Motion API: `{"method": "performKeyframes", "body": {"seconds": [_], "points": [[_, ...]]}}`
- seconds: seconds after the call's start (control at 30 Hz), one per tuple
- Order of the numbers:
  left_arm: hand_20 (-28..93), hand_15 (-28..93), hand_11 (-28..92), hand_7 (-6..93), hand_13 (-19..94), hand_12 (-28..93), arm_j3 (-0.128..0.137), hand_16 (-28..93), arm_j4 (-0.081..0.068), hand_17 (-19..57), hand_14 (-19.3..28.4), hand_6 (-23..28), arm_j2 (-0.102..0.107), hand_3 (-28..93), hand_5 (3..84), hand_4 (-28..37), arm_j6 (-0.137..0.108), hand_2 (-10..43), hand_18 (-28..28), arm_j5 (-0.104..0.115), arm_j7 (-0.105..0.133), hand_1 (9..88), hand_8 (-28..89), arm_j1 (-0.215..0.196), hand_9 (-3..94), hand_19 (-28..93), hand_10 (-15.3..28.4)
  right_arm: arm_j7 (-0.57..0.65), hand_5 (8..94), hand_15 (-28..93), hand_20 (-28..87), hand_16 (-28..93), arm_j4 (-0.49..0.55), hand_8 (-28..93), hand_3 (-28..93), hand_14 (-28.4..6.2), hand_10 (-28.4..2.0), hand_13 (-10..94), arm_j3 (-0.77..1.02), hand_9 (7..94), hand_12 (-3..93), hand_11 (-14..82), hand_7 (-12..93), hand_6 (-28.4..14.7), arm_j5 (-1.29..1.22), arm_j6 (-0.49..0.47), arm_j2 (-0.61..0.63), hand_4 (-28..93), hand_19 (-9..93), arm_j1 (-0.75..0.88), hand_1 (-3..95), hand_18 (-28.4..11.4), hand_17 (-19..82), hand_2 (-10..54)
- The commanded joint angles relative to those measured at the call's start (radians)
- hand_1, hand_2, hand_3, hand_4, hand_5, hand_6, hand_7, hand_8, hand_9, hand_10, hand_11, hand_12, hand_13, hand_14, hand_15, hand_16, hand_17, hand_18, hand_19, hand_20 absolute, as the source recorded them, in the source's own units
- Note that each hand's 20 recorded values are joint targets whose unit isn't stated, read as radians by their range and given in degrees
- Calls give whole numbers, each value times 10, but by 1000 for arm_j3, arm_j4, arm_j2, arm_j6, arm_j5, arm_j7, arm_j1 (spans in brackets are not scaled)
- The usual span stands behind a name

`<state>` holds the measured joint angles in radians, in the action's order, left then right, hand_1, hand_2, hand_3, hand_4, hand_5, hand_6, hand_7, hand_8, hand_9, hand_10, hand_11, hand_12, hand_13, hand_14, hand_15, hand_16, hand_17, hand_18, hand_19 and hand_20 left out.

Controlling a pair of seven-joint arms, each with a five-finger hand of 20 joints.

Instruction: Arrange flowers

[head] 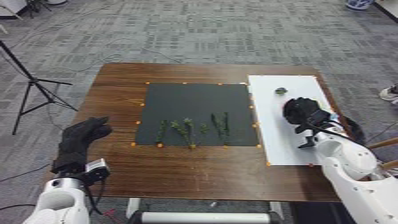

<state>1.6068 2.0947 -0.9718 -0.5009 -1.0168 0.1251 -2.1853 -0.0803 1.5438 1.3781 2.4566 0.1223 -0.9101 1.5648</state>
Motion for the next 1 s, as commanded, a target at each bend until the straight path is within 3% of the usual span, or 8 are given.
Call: {"method": "performKeyframes", "body": {"seconds": [0.03, 0.1, 0.23, 0.37, 0.53, 0.73, 0.9, 1.0], "points": [[183, 340, 278, 173, 448, 148, 79, -34, 0, 66, 197, 44, 35, 674, 572, -227, 9, 114, 141, 12, 9, 285, -79, -29, 567, 143, 153, 64, 743, 606, 625, 327, 177, 96, 647, -8, -81, 934, -73, 875, 324, 55, 255, 9, -155, 80, 81, -198, 932, -29, 633, -143, 653, -95], [182, 338, 278, 174, 448, 148, 116, -34, -8, 67, 197, 44, 55, 675, 571, -227, 15, 113, 141, 12, 15, 285, -79, -40, 567, 142, 153, 58, 749, 606, 626, 330, 234, 95, 649, -8, -80, 935, -103, 880, 325, 55, 253, 11, -190, 39, 107, -197, 932, -67, 629, -143, 654, -95], [179, 332, 277, 173, 449, 147, 165, -36, -29, 71, 198, 43, 89, 674, 572, -228, 11, 109, 138, 15, 34, 283, -79, -48, 568, 134, 154, -10, 755, 609, 631, 335, 341, 93, 652, -6, -76, 932, -142, 886, 327, 53, 251, 14, -289, -181, 131, -198, 932, -159, 624, -142, 653, -95], [180, 327, 274, 174, 449, 147, 172, -34, -48, 75, 198, 39, 105, 674, 578, -233, -6, 110, 135, 25, 59, 284, -79, -38, 574, 130, 153, -35, 755, 611, 637, 338, 382, 92, 655, -5, -74, 928, -253, 881, 325, 48, 252, 15, -335, -372, 110, -201, 932, -317, 621, -141, 651, -95], [183, 326, 271, 176, 454, 149, 158, -30, -62, 78, 198, 34, 113, 677, 587, -244, 4, 117, 134, 14, 73, 283, -80, -8, 582, 127, 152, -44, 755, 614, 638, 340, 347, 92, 654, -5, -75, 926, -383, 881, 322, 46, 253, 16, -351, -575, 8, -202, 932, -489, 622, -139, 650, -95], [186, 323, 265, 178, 459, 155, 146, -26, -94, 81, 199, 33, 123, 688, 600, -261, 0, 137, 134, 12, 74, 279, -81, 18, 593, 125, 152, -67, 754, 615, 639, 338, 286, 91, 651, -5, -79, 926, -470, 877, 318, 43, 253, 16, -291, -639, -120, -201, 932, -551, 623, -139, 650, -95], [182, 316, 259, 176, 473, 157, 144, -27, -117, 94, 198, 31, 116, 688, 614, -278, -49, 203, 125, 40, 78, 280, -81, 4, 609, 109, 153, -77, 755, 617, 641, 337, 215, 90, 650, -5, -79, 926, -476, 877, 317, 44, 252, 16, -265, -645, -252, -199, 932, -550, 623, -139, 650, -95], [184, 313, 256, 175, 478, 159, 133, -28, -129, 98, 197, 30, 105, 684, 621, -281, -63, 227, 121, 41, 83, 281, -81, 5, 613, 103, 153, -65, 755, 620, 642, 336, 179, 90, 650, -7, -77, 927, -487, 879, 315, 44, 252, 17, -246, -611, -318, -198, 932, -529, 623, -140, 652, -95]]}}
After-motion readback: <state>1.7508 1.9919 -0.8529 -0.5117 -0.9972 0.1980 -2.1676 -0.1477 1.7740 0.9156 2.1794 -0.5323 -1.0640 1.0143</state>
